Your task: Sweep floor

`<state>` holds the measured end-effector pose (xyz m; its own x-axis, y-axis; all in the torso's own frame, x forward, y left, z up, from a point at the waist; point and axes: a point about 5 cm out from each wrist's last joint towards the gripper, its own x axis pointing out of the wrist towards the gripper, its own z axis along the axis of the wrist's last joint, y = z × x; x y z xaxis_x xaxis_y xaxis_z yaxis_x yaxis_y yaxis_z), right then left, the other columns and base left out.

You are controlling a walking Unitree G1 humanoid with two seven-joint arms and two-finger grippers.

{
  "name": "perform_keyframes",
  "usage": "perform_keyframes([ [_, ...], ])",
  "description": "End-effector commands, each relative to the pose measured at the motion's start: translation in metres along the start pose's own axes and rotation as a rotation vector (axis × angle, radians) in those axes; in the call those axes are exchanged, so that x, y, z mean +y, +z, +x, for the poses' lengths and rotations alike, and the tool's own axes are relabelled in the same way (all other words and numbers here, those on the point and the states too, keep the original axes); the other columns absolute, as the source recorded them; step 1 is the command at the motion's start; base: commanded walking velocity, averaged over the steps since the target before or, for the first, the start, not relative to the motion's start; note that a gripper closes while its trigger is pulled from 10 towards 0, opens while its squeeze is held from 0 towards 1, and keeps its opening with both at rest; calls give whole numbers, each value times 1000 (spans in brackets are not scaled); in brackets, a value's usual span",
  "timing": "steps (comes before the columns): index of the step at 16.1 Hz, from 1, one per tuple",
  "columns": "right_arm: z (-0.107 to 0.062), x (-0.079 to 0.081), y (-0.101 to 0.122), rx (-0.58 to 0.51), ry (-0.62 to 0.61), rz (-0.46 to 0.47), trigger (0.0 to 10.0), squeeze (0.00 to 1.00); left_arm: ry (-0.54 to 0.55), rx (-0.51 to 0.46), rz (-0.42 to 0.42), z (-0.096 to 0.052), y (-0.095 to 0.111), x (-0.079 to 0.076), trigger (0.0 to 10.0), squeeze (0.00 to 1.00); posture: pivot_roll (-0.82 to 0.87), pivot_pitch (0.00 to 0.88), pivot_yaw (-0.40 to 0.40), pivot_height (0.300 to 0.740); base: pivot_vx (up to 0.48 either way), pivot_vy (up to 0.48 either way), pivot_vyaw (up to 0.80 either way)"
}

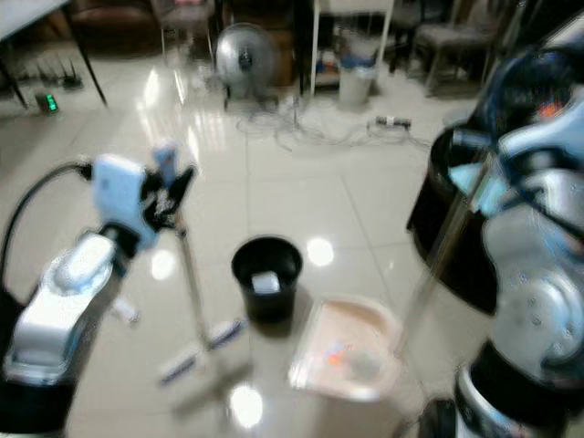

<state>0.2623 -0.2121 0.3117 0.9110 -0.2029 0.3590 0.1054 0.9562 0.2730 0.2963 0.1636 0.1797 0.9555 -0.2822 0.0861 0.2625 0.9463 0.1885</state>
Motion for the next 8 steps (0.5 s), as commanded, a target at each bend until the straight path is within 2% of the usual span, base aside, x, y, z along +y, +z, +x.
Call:
perform_keyframes([
  [1,0,-1,9,-46,7,24,10000,0,9,-41,37,2,11,0,10000,0,-3,48,7,740,480,0,0],
  [4,0,-3,7,-47,-18,82,10000,0,8,-18,65,-1,6,0,10000,0,1,46,4,740,480,0,0],
  [8,0,-5,8,-61,-30,87,10000,0,4,-8,77,-1,2,-1,10000,0,-5,47,12,740,480,0,0],
])
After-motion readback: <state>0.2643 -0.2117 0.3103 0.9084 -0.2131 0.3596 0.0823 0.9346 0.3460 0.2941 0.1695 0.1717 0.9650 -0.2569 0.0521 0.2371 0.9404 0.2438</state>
